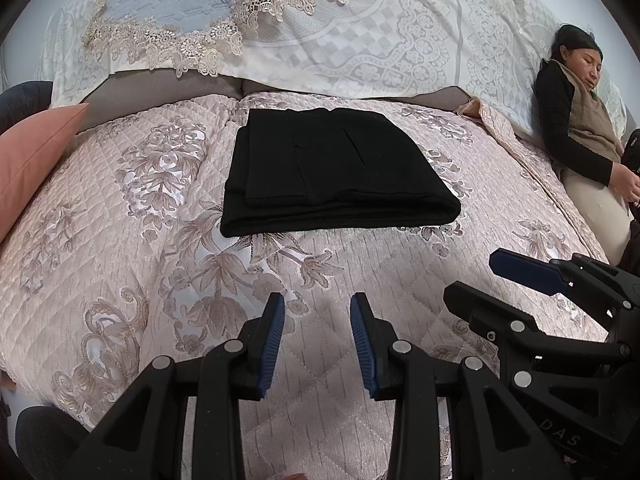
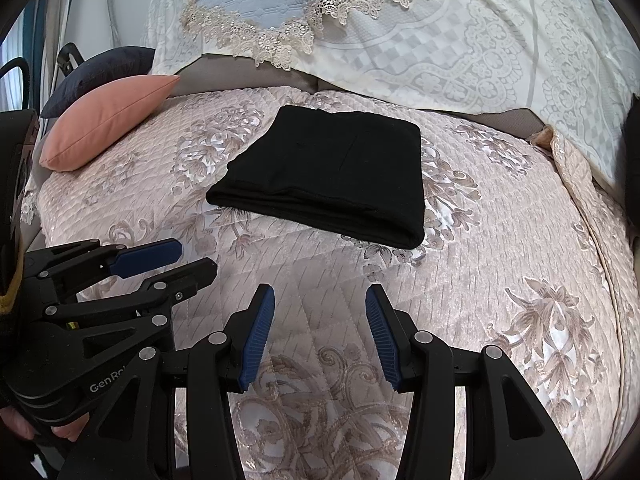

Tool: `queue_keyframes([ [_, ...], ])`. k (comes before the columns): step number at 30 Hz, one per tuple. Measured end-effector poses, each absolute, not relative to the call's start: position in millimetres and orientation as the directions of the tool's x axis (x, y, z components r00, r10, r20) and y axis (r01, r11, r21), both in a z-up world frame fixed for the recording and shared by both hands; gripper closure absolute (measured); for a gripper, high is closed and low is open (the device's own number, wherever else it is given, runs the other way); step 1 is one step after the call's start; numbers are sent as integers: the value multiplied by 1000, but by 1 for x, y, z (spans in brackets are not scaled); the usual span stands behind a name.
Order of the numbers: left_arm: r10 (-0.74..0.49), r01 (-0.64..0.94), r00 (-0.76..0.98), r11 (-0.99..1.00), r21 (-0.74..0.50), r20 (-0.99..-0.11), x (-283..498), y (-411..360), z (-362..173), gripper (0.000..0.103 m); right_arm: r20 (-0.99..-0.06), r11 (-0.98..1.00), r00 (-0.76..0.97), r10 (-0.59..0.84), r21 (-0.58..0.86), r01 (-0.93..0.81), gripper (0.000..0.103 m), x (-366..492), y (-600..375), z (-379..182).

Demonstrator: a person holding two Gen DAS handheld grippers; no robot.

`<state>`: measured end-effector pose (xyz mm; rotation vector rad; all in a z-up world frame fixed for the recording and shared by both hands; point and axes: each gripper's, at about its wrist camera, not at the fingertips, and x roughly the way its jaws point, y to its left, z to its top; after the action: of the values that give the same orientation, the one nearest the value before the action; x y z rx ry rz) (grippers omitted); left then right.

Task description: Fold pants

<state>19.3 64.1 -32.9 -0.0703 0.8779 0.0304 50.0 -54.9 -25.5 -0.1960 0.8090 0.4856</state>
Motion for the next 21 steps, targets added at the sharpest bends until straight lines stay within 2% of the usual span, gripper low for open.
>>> queue_keyframes([
  [21,0,-57,638,997,-46,-770,19,62,-32,67,-733,872,589,342,14,-488,55,49,-55,-26],
])
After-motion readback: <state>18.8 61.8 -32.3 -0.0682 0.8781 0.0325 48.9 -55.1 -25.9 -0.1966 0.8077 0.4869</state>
